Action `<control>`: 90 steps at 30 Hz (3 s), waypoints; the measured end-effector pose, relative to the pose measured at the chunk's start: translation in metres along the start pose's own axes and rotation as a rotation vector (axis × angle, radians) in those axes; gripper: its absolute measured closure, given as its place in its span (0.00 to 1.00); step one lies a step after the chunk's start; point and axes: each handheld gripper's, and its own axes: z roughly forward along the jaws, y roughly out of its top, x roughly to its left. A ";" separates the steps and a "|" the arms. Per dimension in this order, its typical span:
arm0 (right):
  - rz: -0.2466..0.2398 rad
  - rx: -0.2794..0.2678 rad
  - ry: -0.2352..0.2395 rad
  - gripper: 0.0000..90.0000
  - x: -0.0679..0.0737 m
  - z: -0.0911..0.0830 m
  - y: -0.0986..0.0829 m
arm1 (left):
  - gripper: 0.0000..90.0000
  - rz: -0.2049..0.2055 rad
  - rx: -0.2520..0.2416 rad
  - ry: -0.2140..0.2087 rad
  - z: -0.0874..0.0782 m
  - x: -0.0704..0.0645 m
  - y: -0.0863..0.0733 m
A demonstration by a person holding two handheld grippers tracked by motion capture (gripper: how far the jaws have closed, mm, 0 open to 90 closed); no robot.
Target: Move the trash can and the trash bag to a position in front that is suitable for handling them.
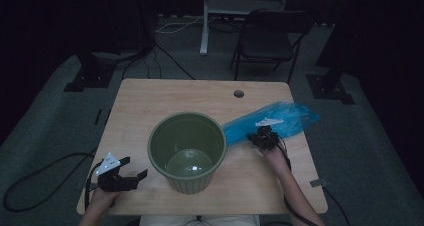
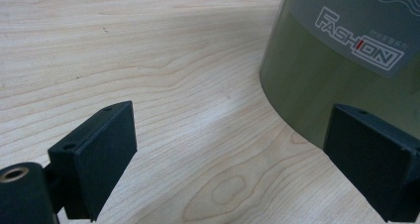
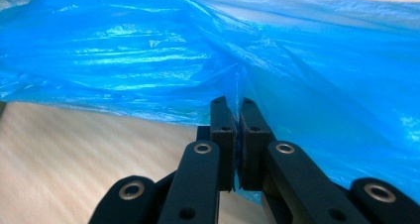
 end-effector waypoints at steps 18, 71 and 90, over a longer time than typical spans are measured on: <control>-0.033 0.056 0.066 0.59 0.012 -0.038 -0.063 | 0.08 0.004 0.008 -0.001 0.002 -0.002 0.000; 0.241 -0.153 -0.335 1.00 -0.073 -0.039 -0.013 | 0.08 0.002 0.010 -0.006 0.001 0.000 -0.001; 0.341 -0.149 -0.282 0.46 -0.070 -0.016 0.030 | 0.08 0.004 0.012 -0.008 0.001 0.000 -0.002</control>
